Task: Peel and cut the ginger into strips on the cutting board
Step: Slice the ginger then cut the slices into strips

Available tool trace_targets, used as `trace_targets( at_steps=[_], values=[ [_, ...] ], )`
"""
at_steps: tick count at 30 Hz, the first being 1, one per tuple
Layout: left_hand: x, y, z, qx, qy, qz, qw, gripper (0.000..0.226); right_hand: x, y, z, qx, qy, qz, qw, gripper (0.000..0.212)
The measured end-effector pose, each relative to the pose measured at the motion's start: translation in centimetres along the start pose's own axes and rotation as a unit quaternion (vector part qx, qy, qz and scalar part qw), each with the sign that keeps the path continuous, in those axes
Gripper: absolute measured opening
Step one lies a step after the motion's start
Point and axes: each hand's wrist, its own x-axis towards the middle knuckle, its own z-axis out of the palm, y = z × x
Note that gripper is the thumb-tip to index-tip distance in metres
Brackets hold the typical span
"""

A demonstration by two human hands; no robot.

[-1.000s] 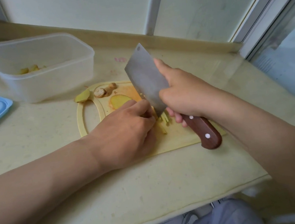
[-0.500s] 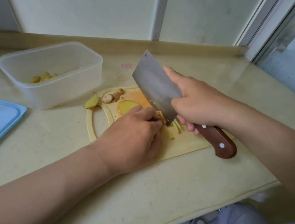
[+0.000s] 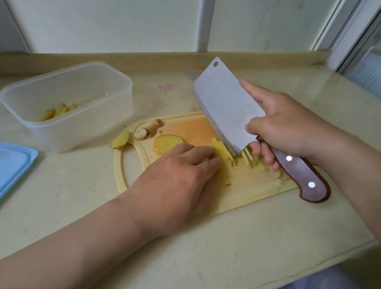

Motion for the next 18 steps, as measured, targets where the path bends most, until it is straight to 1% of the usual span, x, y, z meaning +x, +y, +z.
trace_targets(
  at_steps=[3,8,13,15,18],
  values=[
    [0.0,-0.1,0.1,-0.004,0.002,-0.013,1.0,0.034,0.0,0.5,-0.3,0.011,-0.008,-0.002,1.0,0.089],
    [-0.1,-0.1,0.2,-0.01,0.009,-0.026,1.0,0.036,-0.4,0.8,-1.0,0.047,-0.013,-0.007,0.999,0.087],
    [0.0,0.1,0.1,0.019,-0.007,-0.04,0.999,0.048,-0.5,1.2,-1.8,0.062,-0.007,-0.028,0.998,0.088],
    [0.1,0.1,0.1,0.039,-0.018,-0.032,0.999,0.05,-0.8,1.1,-1.8,0.066,-0.01,-0.035,0.997,0.088],
    [0.3,0.1,0.1,0.038,-0.02,-0.012,0.999,0.047,-1.1,1.1,-1.8,0.067,-0.014,-0.041,0.997,0.089]
  ],
)
